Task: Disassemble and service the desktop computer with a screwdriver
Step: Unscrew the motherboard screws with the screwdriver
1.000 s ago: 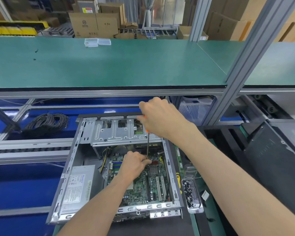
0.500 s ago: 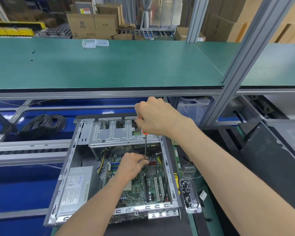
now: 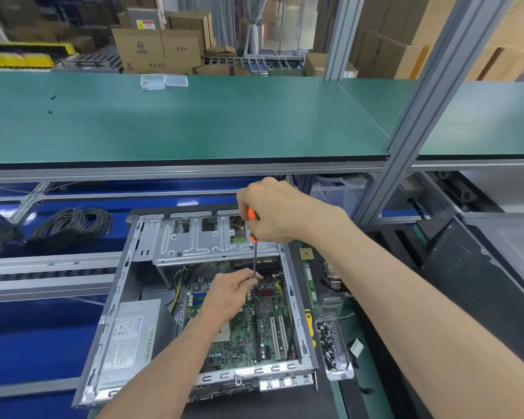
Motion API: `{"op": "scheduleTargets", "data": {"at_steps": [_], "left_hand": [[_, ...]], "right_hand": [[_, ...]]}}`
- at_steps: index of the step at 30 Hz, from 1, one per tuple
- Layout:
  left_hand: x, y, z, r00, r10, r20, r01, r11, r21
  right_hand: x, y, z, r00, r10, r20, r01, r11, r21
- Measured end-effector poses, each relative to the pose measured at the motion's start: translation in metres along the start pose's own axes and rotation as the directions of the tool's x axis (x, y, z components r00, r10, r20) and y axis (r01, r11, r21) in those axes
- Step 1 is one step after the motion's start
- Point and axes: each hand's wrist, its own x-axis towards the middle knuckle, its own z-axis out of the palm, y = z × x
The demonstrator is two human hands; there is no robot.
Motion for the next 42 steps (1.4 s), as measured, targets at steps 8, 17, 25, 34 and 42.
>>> {"op": "scheduleTargets", "data": {"at_steps": [8, 17, 25, 34, 42], "left_hand": [[0.006, -0.002, 0.004, 0.997, -0.078, 0.020, 0.078, 0.997, 0.021], [0.003, -0.005, 0.003, 0.998, -0.066, -0.008, 0.066, 0.998, 0.003], [0.003, -0.007, 0.004, 0.995, -0.097, 0.013, 0.097, 0.995, 0.020], [0.006, -0.010, 0.008, 0.992, -0.123, 0.023, 0.121, 0.991, 0.061], [0.005, -0.011, 0.007, 0.992, -0.114, 0.046, 0.109, 0.990, 0.089]], "right_hand": [[-0.005, 0.002, 0.005, 0.980, 0.163, -0.117, -0.174, 0.980, -0.093], [-0.011, -0.002, -0.002, 0.999, -0.034, -0.009, 0.035, 0.976, 0.214], [-0.004, -0.003, 0.002, 0.999, -0.026, -0.024, 0.026, 0.999, 0.034], [-0.003, -0.010, 0.009, 0.977, 0.110, -0.183, -0.140, 0.977, -0.163], [-0.008, -0.004, -0.001, 0.999, -0.034, 0.005, 0.031, 0.967, 0.252]]}}
